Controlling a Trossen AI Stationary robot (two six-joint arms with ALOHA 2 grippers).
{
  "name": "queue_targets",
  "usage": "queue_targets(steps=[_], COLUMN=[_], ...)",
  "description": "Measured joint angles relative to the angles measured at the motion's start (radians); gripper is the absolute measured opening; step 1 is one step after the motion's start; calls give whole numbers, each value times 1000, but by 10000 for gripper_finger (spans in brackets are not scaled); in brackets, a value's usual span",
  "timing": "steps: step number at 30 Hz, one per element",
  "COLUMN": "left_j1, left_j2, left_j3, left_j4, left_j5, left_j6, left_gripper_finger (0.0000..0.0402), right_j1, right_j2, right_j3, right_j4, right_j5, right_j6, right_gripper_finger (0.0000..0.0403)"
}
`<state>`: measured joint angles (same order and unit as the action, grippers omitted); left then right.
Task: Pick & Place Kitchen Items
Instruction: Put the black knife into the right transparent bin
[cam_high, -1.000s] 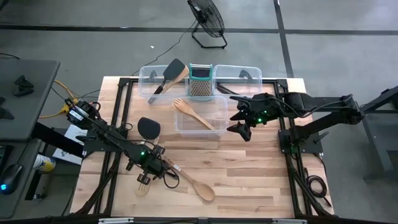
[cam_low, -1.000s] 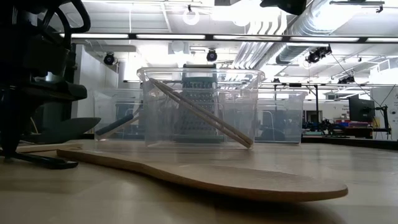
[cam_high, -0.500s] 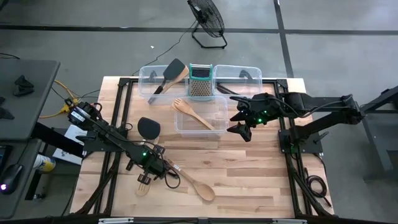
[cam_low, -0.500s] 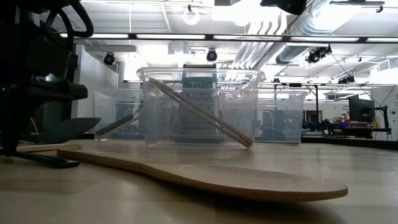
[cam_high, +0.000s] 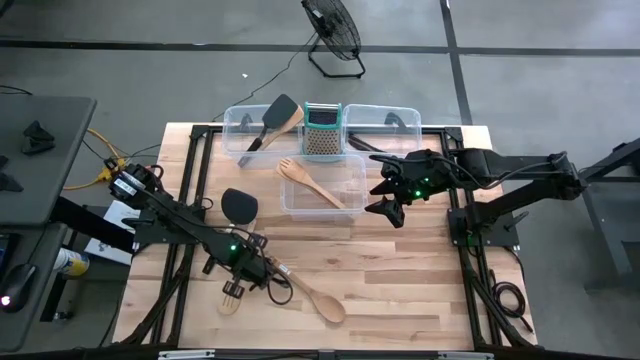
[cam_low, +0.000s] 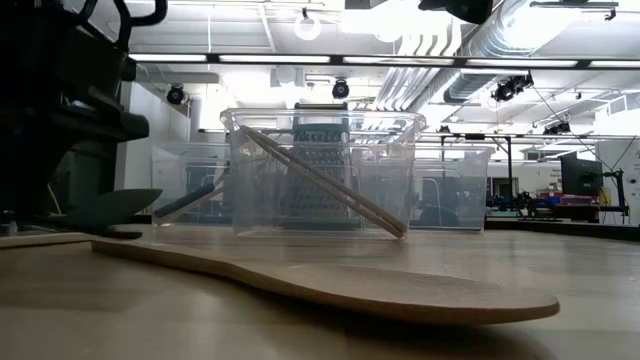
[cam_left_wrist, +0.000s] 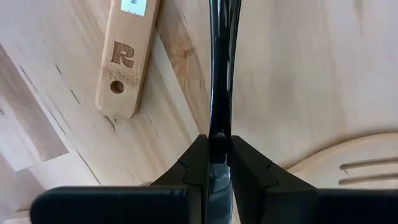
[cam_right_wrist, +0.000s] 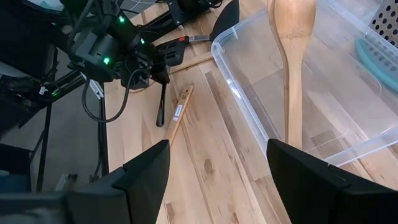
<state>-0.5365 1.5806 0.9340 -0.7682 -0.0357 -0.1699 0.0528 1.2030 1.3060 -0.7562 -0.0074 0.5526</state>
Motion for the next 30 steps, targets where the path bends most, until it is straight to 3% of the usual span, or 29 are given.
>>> queue_targets(steps=[16,21,30], left_j1=[0,0,0], left_j2=[-2,-2,-2], left_j3=[194,280,444], left_j4=[-127,-126,-125], left_j5=[-46,-114,-342], left_j6=[8,8,9], left_gripper_finger=[38,38,38], right_j1=[0,0,4], right_j2=[0,0,0], right_j3=[0,0,0], right_j4=[6,16,146], right_j5=[1,5,-57], right_j6=[-8,-37,-148], right_gripper_finger=[260,260,260])
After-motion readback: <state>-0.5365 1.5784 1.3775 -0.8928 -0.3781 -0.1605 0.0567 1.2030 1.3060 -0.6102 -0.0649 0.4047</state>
